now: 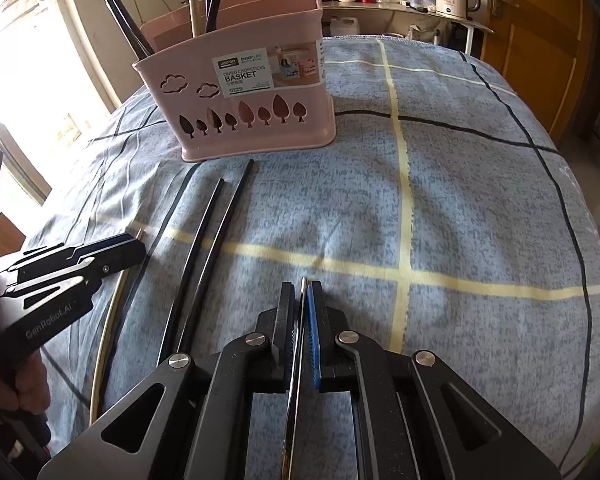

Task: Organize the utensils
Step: 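Close the right tool on a silver chopstick while the left tool grasps a wooden chopstick, then lift both held chopsticks upright and carry them over the pink basket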

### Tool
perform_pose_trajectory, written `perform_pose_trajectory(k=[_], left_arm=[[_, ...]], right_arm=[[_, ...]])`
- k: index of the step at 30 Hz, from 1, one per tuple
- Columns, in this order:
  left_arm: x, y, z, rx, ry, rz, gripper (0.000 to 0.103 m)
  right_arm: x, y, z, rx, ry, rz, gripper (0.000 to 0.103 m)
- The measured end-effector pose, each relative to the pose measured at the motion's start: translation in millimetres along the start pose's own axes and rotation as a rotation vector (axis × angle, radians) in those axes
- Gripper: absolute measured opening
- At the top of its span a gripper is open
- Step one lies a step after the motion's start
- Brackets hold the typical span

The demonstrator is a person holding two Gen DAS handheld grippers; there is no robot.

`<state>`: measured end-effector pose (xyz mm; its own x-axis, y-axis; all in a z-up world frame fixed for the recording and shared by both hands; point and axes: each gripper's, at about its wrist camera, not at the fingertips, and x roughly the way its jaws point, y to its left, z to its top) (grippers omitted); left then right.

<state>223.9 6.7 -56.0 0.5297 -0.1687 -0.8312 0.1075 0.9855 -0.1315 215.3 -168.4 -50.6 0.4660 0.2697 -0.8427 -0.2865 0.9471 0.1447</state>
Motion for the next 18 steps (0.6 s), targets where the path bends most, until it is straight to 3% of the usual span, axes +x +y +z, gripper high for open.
perform_pose_trajectory(k=[9, 18], left_arm=[[-11, 3, 7, -0.011, -0.008, -0.033, 0.005], [-67, 1, 33, 0.011, -0.125, -0.079, 0.004]], right_arm=[[-8, -4, 7, 0.011, -0.011, 0.046, 0.004], [-50, 3, 29, -0.008, -0.109, 0.068, 0.004]])
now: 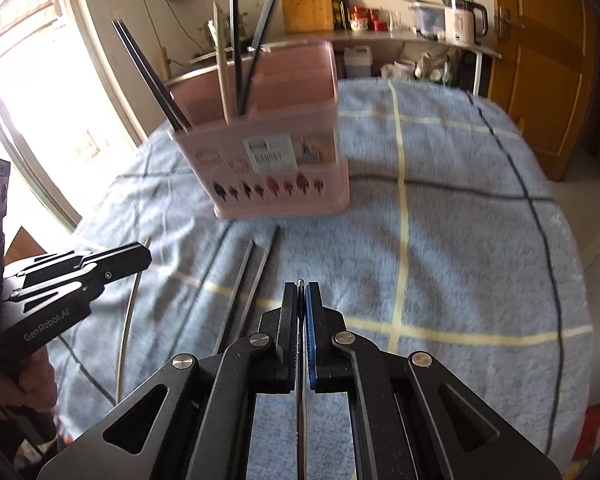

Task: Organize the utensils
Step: 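Lift both held chopsticks upright and carry them over the pink basket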

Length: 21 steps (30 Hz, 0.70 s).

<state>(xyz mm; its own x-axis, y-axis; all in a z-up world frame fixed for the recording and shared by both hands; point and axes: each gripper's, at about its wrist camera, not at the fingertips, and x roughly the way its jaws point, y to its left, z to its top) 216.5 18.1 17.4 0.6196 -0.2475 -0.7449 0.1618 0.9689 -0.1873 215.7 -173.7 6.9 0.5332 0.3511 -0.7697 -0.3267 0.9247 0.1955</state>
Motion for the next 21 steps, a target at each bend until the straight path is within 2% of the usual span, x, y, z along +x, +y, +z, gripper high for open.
perform_pose_trajectory(k=[12, 17, 21], left_arm=[[-63, -5, 42, 0.039, -0.15, -0.021, 0.004], [-76, -6, 49, 0.05, -0.187, -0.021, 0.004], [-79, -6, 47, 0.048, -0.187, -0.023, 0.004]], right_arm=[[-61, 17, 39, -0.046, -0.176, -0.004, 0.004], [-77, 18, 47, -0.057, -0.223, -0.016, 0.004], [-82, 18, 44, -0.058, -0.23, -0.021, 0.004]])
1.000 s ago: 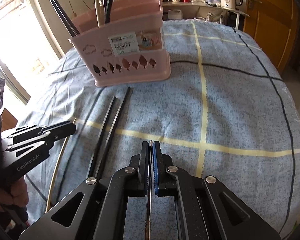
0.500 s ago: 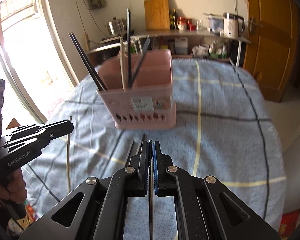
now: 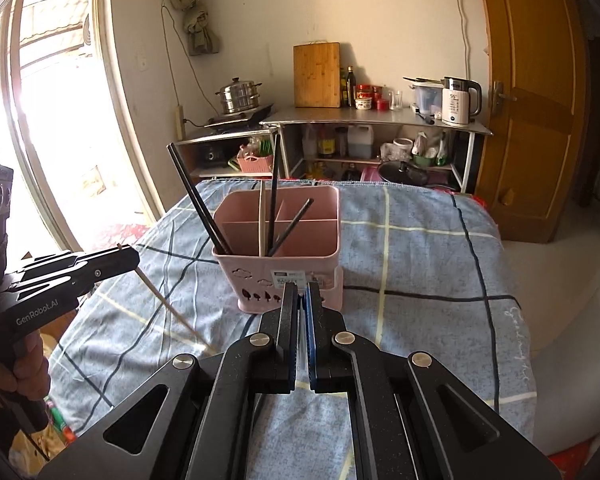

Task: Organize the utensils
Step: 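Lift both held chopsticks upright and carry them over the pink basket, then lower the chopsticks into the basket compartments and open both tools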

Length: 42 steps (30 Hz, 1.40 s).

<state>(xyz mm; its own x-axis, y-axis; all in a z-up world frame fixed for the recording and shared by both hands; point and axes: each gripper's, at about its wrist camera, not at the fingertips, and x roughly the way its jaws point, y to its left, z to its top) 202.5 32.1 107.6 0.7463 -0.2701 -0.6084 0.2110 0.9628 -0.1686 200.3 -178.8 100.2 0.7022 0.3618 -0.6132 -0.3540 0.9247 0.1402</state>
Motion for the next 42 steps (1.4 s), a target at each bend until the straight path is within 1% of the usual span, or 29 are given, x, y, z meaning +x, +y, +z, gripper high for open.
perform_pose_trajectory(k=[10, 15, 20, 26, 31, 37, 42], left_arm=[[-5, -4, -10, 0.01, 0.013, 0.0, 0.004], [-12, 1, -5, -0.013, 0.009, -0.009, 0.004], [-21, 1, 5, -0.009, -0.001, -0.017, 0.004], [-34, 0, 29, 0.01, -0.041, -0.025, 0.004], [-43, 2, 61, 0.026, -0.097, -0.019, 0.004], [-40, 11, 96, 0.009, -0.13, -0.017, 0.004], [-33, 16, 117, 0.014, -0.156, -0.004, 0.004]], right_arm=[[-4, 2, -10, 0.0, 0.019, 0.001, 0.003], [-10, 4, -8, -0.002, 0.005, 0.011, 0.003], [-17, 9, 2, -0.015, -0.019, 0.024, 0.003], [-24, 17, 21, -0.03, -0.057, 0.046, 0.003], [-28, 28, 45, -0.054, -0.108, 0.062, 0.003], [-22, 38, 76, -0.075, -0.16, 0.077, 0.003], [-15, 41, 101, -0.08, -0.198, 0.079, 0.003]])
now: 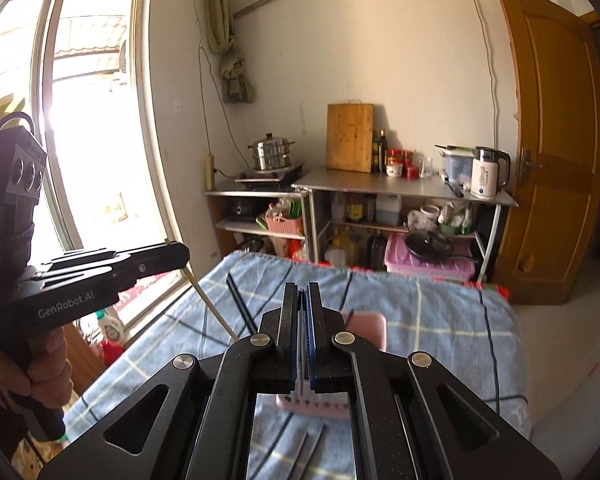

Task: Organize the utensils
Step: 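Lower the chopsticks into the basket compartments and open both tools, then withdraw both tools from the basket back over the remaining chopsticks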

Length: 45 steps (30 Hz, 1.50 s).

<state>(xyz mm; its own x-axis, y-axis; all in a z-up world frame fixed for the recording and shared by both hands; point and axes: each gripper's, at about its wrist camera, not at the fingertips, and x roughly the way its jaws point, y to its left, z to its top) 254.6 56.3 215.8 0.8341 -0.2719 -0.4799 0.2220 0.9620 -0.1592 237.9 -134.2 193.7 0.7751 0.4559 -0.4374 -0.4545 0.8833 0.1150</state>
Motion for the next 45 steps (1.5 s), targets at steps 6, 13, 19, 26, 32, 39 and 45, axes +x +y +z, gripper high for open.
perform_pose_trajectory(k=[6, 13, 19, 26, 32, 39, 45], left_arm=[[22, 9, 3, -0.014, 0.006, 0.01, 0.004], [48, 15, -18, -0.024, 0.049, 0.0, 0.004], [64, 18, -36, -0.023, 0.089, -0.007, 0.004], [78, 22, -57, -0.036, 0.13, -0.005, 0.004], [76, 25, -59, -0.029, 0.124, -0.013, 0.004], [64, 23, -65, -0.028, 0.116, -0.007, 0.005], [39, 20, -67, -0.039, 0.083, 0.0, 0.009]], right_arm=[[20, -1, 5, -0.005, -0.014, -0.006, 0.003], [43, 0, -14, -0.011, 0.034, -0.007, 0.003], [53, -5, -32, -0.002, 0.081, -0.007, 0.003], [69, -6, -52, 0.001, 0.153, -0.007, 0.003], [77, -11, -63, 0.024, 0.205, 0.0, 0.004], [67, -10, -64, 0.019, 0.188, -0.003, 0.009], [46, -11, -66, 0.026, 0.16, -0.007, 0.011]])
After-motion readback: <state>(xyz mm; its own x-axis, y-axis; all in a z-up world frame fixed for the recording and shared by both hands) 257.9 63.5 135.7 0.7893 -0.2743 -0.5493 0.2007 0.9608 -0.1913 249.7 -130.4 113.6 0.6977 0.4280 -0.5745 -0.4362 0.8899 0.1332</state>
